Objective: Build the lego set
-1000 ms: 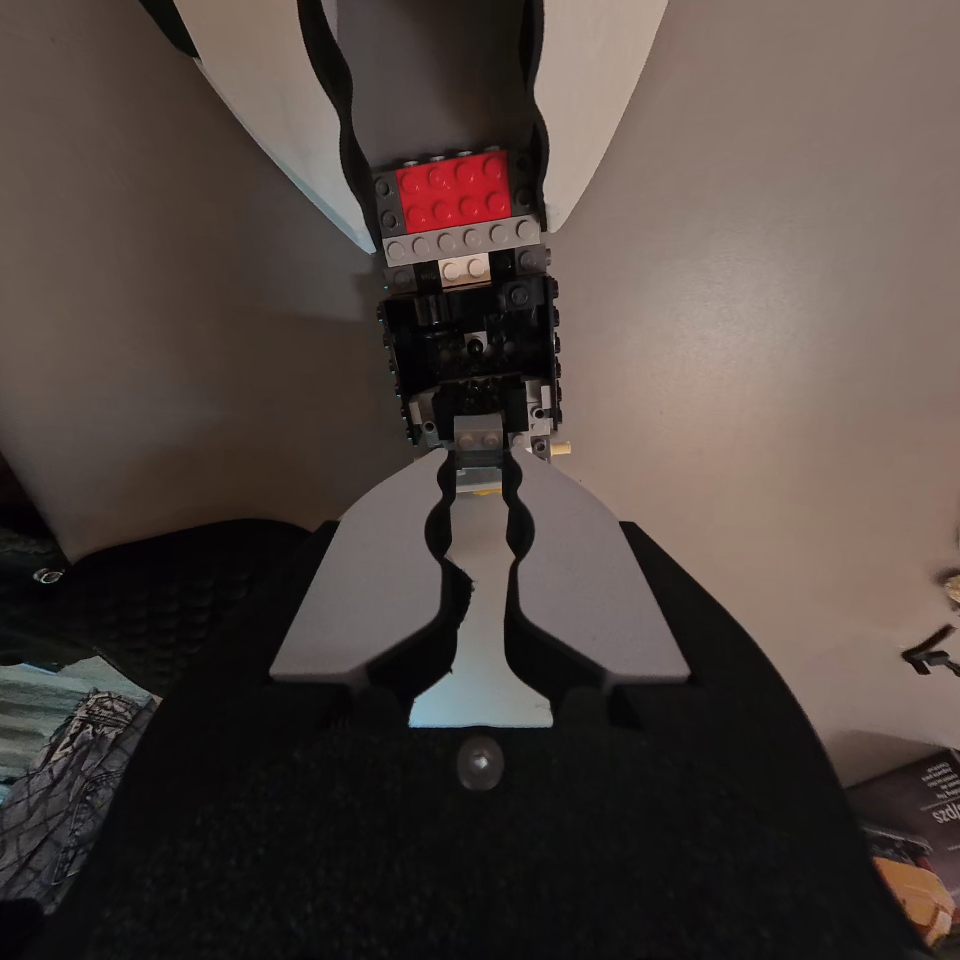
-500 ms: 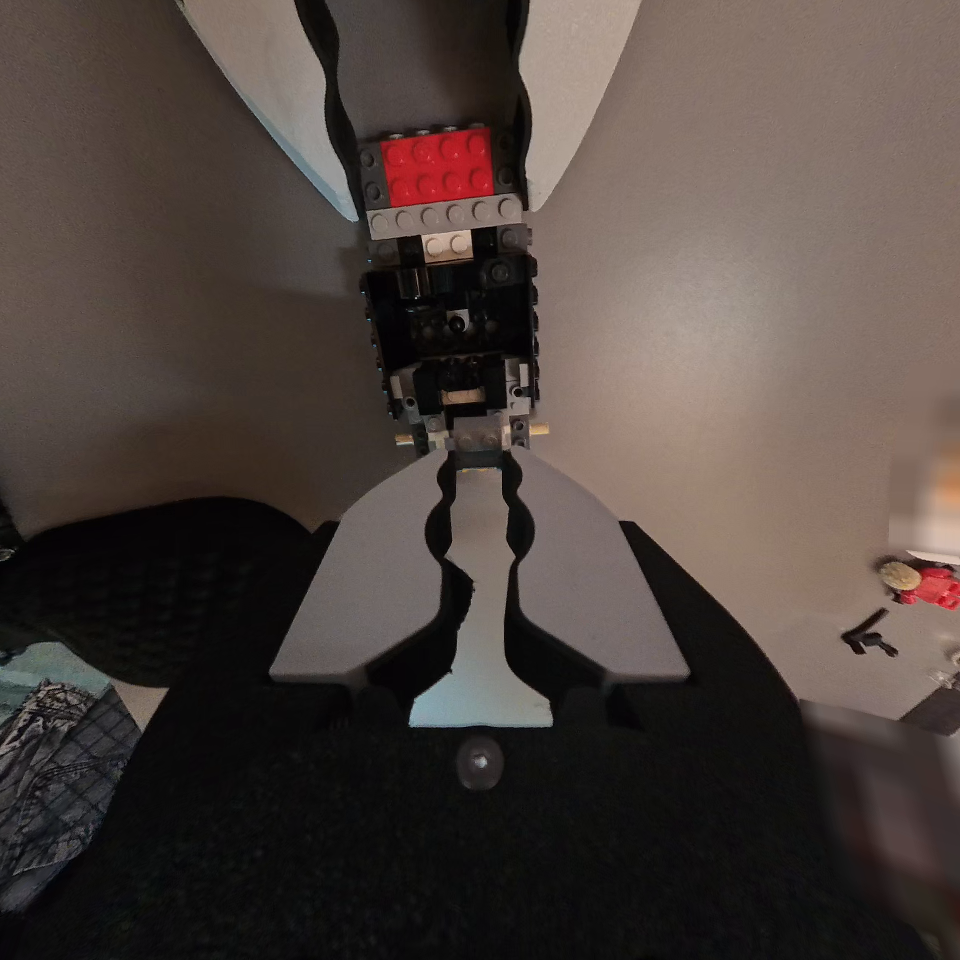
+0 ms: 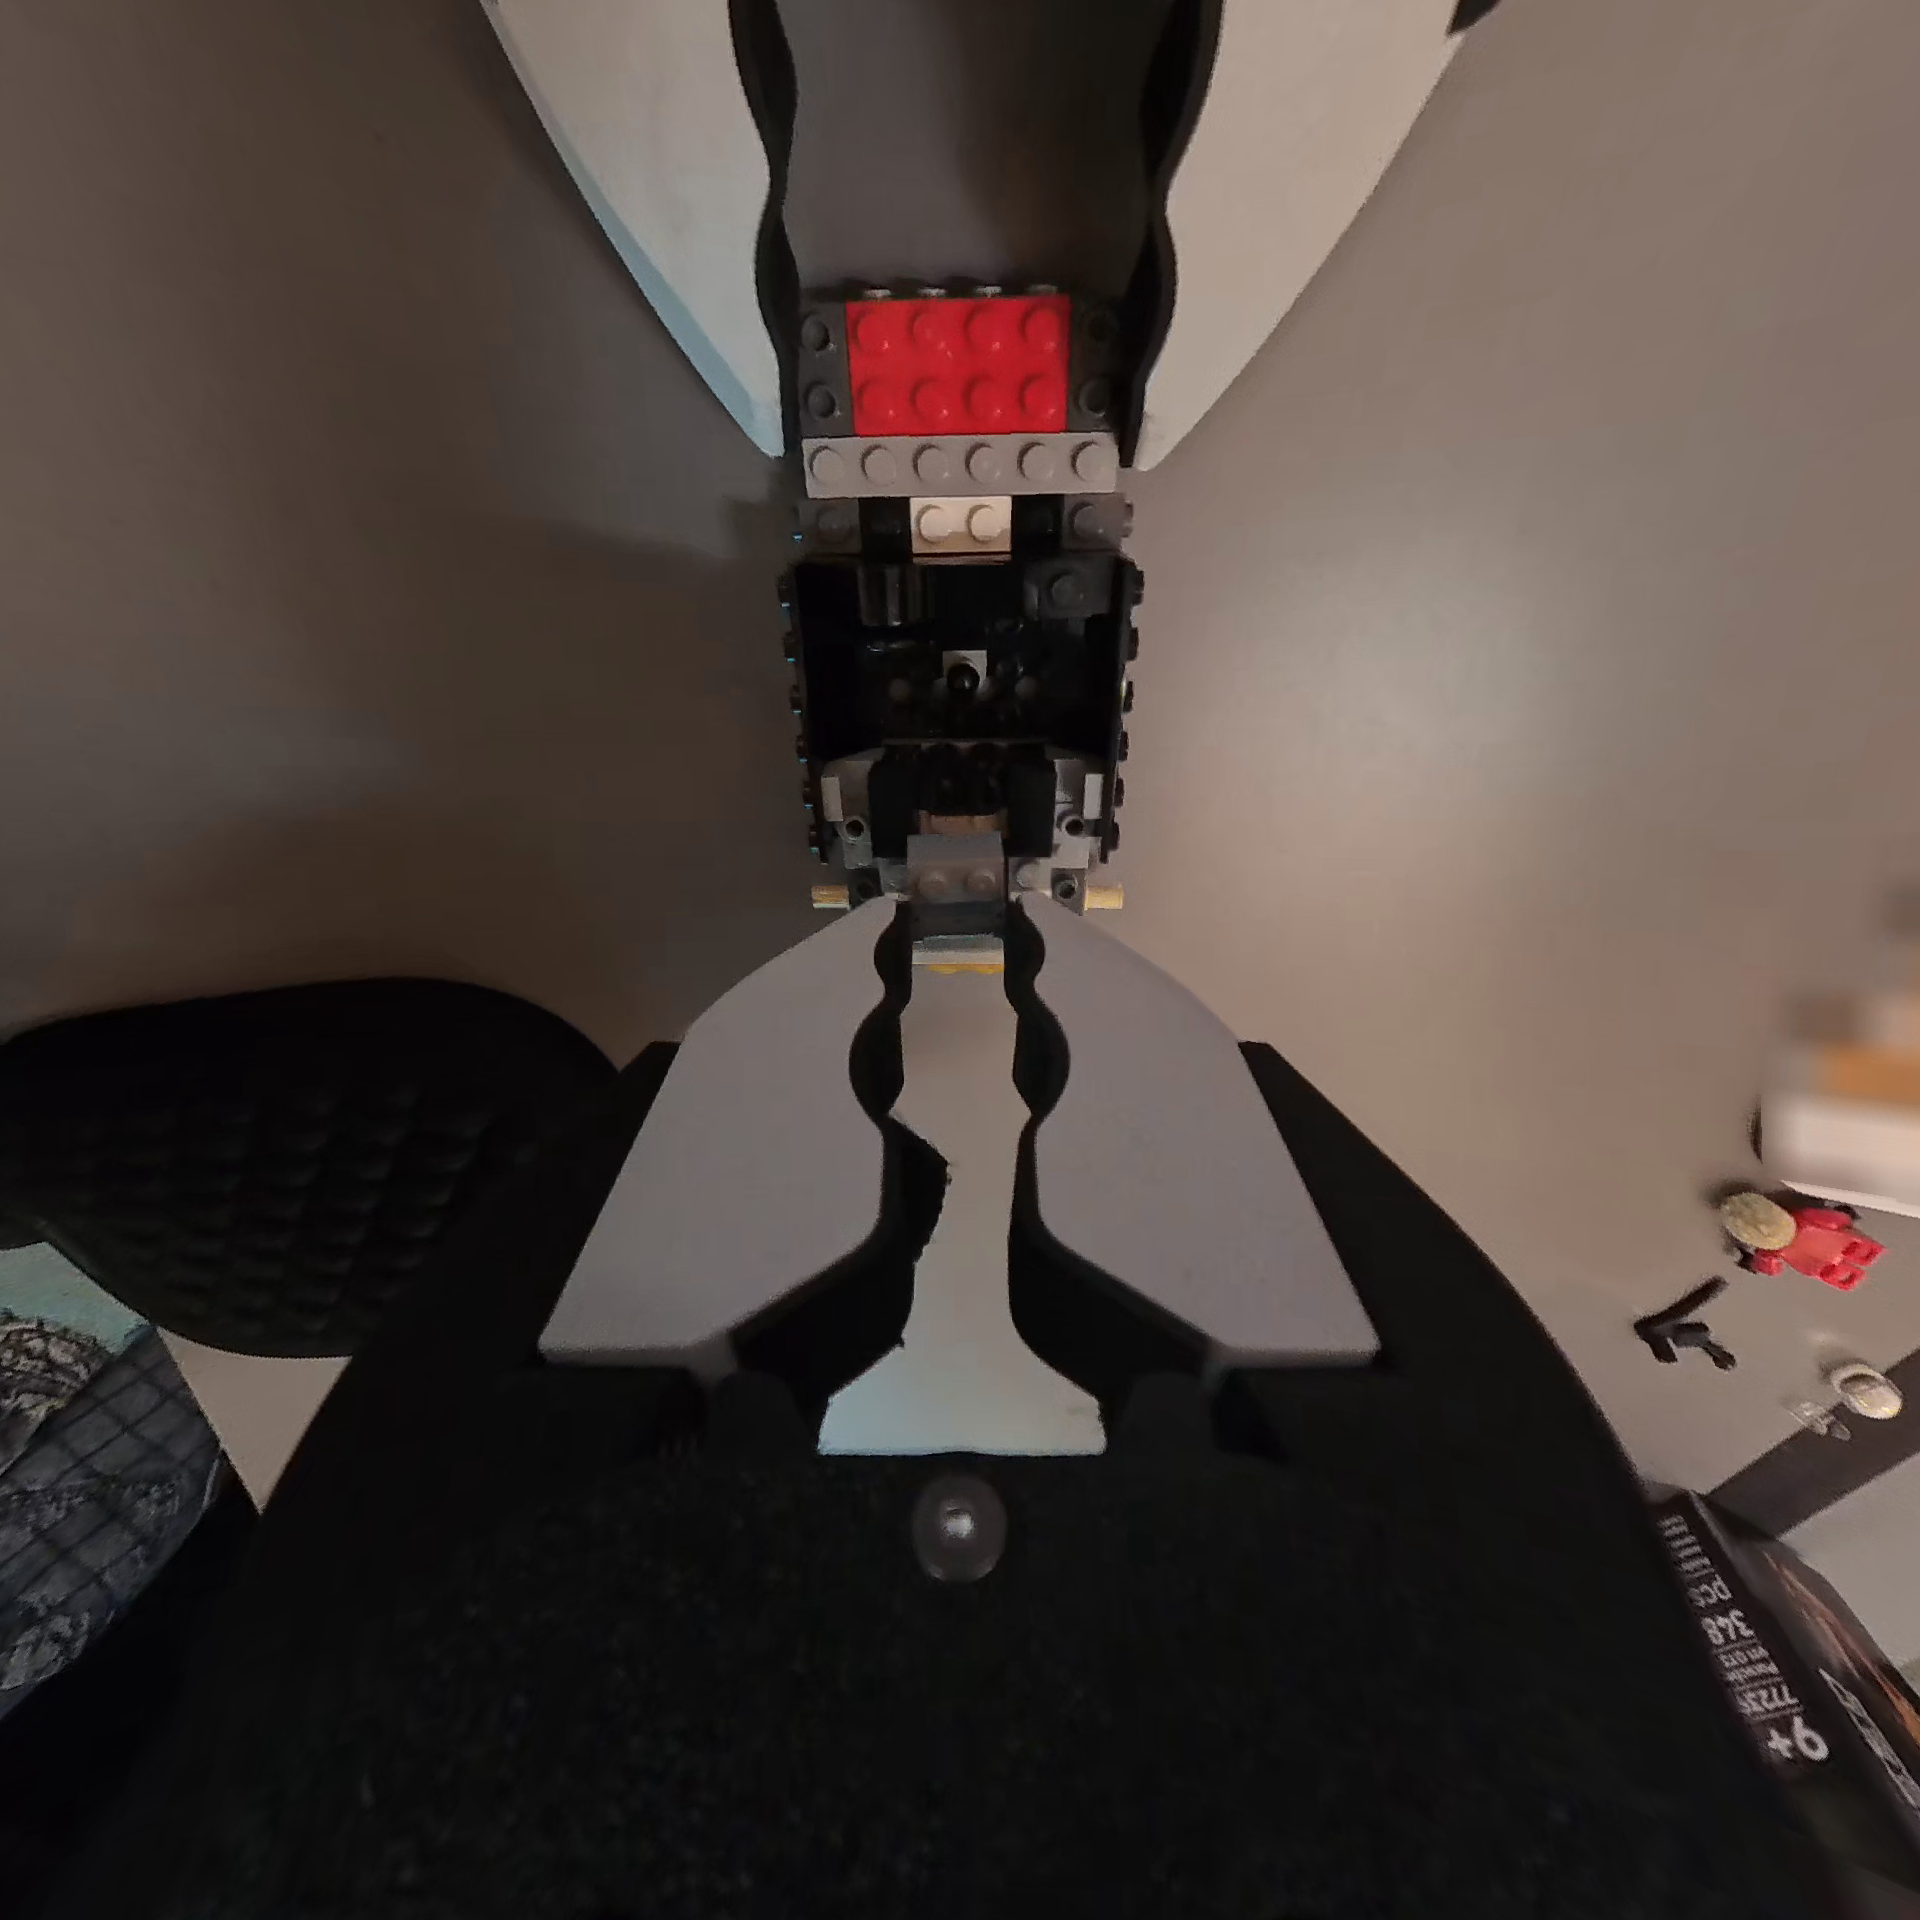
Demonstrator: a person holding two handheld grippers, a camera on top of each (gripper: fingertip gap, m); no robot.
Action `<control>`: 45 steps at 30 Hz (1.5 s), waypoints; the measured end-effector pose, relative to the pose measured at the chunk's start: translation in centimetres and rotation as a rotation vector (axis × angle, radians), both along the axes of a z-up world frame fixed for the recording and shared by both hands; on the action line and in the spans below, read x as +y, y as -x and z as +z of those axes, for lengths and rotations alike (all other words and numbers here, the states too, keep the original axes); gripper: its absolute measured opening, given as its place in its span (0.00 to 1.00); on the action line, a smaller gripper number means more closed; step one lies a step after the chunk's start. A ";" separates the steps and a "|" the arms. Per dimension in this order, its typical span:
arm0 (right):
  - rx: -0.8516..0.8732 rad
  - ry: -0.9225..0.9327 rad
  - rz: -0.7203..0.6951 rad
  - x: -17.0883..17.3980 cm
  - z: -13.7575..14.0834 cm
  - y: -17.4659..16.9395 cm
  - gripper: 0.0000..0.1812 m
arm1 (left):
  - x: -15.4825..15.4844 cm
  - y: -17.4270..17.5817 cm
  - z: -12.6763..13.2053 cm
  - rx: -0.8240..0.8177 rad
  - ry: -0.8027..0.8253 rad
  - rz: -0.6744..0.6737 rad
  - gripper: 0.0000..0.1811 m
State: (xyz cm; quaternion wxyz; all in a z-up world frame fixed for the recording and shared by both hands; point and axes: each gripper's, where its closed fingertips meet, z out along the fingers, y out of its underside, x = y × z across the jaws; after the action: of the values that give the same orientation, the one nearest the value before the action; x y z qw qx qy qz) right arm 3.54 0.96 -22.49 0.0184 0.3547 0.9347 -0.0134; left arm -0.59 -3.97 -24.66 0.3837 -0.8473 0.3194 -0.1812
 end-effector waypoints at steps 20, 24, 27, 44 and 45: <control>-0.058 0.001 -0.011 -0.2 -0.2 -0.1 0.09 | 0.0 0.0 0.0 -0.004 0.003 0.000 0.28; -0.041 0.018 -0.025 -0.2 -0.1 0.0 0.10 | 0.0 0.0 0.0 -0.004 0.003 0.000 0.28; -0.026 0.037 -0.034 -0.2 0.0 0.0 0.10 | 0.0 0.0 0.0 -0.004 0.002 0.000 0.28; 0.077 0.020 -0.016 -0.2 -0.1 0.4 0.09 | 0.0 0.0 0.0 -0.005 0.003 -0.002 0.28; 0.079 0.006 -0.010 -0.2 -0.1 0.3 0.09 | 0.0 0.0 0.0 -0.004 0.003 -0.003 0.28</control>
State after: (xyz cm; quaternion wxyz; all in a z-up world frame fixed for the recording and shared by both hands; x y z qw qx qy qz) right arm 3.20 0.78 -22.59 -0.0178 0.3586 0.9329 -0.0301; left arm -0.58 -3.99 -24.63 0.3830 -0.8470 0.3194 -0.1838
